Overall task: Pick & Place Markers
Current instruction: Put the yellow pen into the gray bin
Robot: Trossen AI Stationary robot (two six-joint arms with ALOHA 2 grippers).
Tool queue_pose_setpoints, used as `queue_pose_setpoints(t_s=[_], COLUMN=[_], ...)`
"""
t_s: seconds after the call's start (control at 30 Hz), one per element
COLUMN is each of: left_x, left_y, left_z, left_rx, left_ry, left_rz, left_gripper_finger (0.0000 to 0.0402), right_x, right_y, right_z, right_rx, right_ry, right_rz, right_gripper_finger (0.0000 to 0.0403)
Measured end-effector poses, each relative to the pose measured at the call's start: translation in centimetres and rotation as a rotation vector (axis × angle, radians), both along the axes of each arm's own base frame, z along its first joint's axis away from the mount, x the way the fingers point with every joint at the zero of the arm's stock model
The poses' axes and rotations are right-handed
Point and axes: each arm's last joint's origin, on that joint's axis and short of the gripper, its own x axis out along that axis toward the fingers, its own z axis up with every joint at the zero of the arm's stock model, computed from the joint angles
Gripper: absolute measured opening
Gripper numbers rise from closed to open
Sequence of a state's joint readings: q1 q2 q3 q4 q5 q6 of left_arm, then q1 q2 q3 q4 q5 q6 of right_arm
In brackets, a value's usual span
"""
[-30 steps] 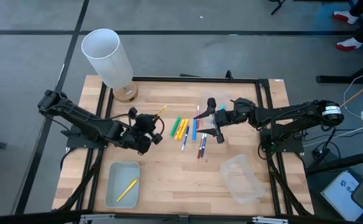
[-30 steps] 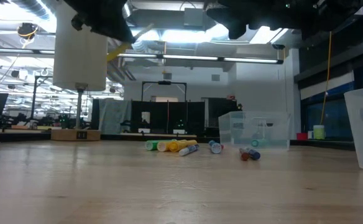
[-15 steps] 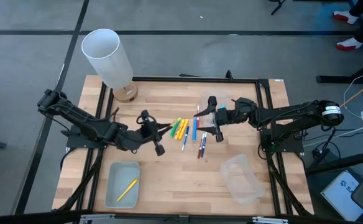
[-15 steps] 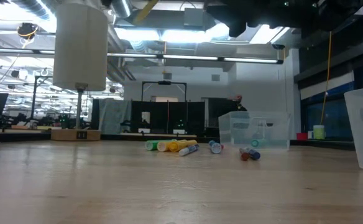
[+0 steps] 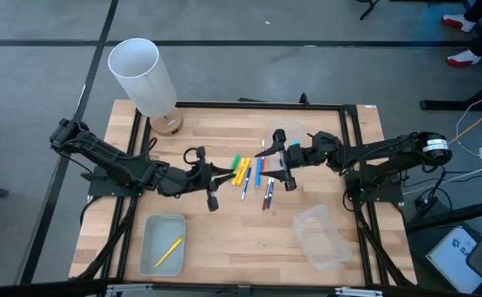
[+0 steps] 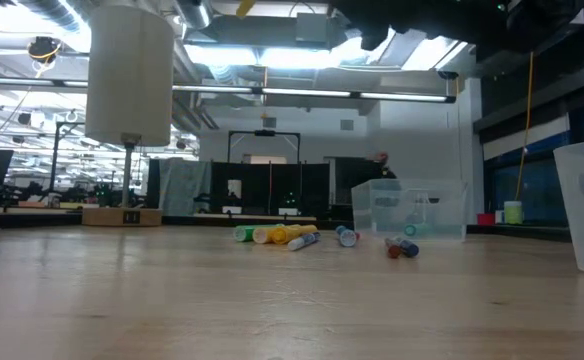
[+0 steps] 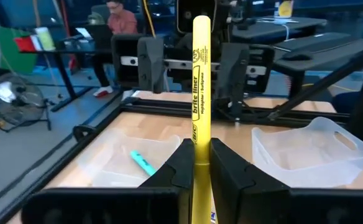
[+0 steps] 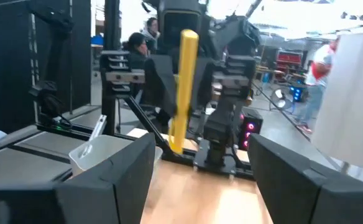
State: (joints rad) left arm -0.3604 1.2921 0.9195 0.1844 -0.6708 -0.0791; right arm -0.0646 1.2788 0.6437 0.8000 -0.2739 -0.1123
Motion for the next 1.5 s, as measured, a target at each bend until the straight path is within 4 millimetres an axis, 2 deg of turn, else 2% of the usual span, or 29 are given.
queue_pose_setpoints(t_s=[0.17,0.33,0.5,0.7,0.87,1.0,1.23,1.5], left_x=[0.8,1.0,0.6,-1.0,-2.7,-4.0,-6.1,-6.6], left_y=[0.2,0.1,-1.0,-2.7,-3.4,-3.3,-2.4,-2.5], left_z=[-0.6,-0.7,-0.8,-1.1,-1.0,-1.0,-0.5,-0.4], left_rx=[-0.010,-0.014,0.009,0.040,0.051,0.063,-0.032,-0.104], left_ry=[0.003,0.009,0.025,0.115,0.184,0.251,0.326,0.358], left_rz=[-0.026,-0.046,-0.101,-0.178,-0.233,-0.272,-0.313,-0.386], left_gripper_finger=[0.0023,0.0023,0.0023,0.0023,0.0023,0.0023,0.0023,0.0023], right_x=[1.6,3.1,3.6,3.2,3.1,3.1,3.1,3.0], right_y=[0.4,0.7,0.7,0.7,0.7,0.6,-0.4,-1.1], right_z=[0.5,0.7,0.6,0.0,-0.2,-0.2,-0.2,-0.2], right_rx=[-0.002,-0.015,-0.011,-0.028,-0.036,-0.043,-0.045,-0.042], right_ry=[-0.004,0.025,0.087,0.234,0.266,0.263,0.262,0.261], right_rz=[0.026,0.124,0.140,0.139,0.139,0.135,0.103,0.078], right_gripper_finger=[0.0255,0.0255,0.0255,0.0255,0.0255,0.0255,0.0255,0.0255])
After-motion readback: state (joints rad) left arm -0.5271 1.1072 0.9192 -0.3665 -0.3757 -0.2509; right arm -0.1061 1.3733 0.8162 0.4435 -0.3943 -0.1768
